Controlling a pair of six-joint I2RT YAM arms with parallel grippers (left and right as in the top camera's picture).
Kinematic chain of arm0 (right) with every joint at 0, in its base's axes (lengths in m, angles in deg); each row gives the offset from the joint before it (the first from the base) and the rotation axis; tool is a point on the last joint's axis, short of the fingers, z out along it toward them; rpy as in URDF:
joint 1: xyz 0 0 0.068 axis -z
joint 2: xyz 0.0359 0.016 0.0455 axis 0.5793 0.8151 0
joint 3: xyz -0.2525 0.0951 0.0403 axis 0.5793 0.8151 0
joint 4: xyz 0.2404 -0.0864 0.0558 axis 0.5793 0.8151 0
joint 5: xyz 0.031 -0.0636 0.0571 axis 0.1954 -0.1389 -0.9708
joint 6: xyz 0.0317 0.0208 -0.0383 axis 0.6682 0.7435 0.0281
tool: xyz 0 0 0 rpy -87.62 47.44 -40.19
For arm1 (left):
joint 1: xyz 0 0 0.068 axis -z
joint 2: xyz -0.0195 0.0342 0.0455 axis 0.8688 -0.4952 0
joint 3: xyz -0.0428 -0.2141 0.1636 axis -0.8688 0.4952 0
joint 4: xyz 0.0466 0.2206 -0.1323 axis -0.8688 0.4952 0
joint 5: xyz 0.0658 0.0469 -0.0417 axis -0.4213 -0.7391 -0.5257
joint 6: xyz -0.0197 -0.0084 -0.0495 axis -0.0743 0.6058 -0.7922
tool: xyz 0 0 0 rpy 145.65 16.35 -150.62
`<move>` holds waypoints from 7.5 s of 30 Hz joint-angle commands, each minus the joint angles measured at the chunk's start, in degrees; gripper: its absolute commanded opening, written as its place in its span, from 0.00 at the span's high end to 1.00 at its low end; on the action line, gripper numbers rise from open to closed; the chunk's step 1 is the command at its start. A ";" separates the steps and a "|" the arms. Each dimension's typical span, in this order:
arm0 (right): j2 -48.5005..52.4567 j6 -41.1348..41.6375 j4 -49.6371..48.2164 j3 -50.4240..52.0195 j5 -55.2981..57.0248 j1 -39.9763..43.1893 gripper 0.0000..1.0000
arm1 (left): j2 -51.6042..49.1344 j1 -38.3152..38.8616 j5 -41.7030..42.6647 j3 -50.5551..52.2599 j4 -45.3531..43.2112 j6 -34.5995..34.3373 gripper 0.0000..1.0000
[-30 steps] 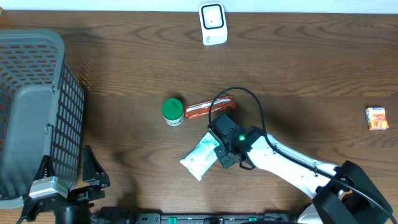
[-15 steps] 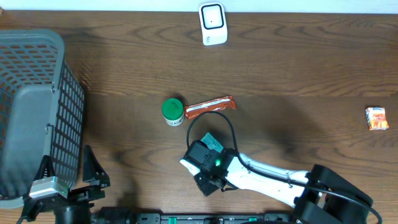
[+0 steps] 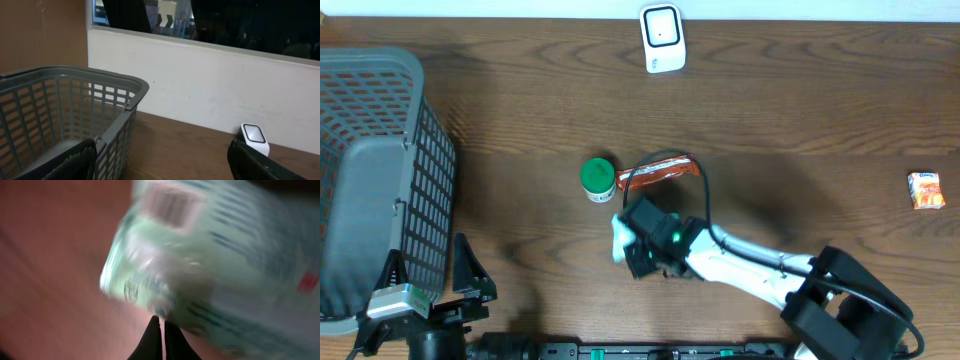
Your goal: Scan the item barcode
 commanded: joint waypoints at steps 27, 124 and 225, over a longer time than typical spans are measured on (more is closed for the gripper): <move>-1.46 -33.53 7.54 -2.25 5.90 11.82 0.01 | 0.42 0.31 -0.50 0.26 0.24 0.96 0.16; 39.04 -153.83 -72.02 -43.76 44.81 26.60 0.99 | 0.42 0.31 -0.48 0.26 6.71 0.94 0.16; 28.09 -146.03 -23.98 -57.57 43.65 35.21 0.99 | 0.42 0.28 -0.50 0.26 7.13 0.96 0.16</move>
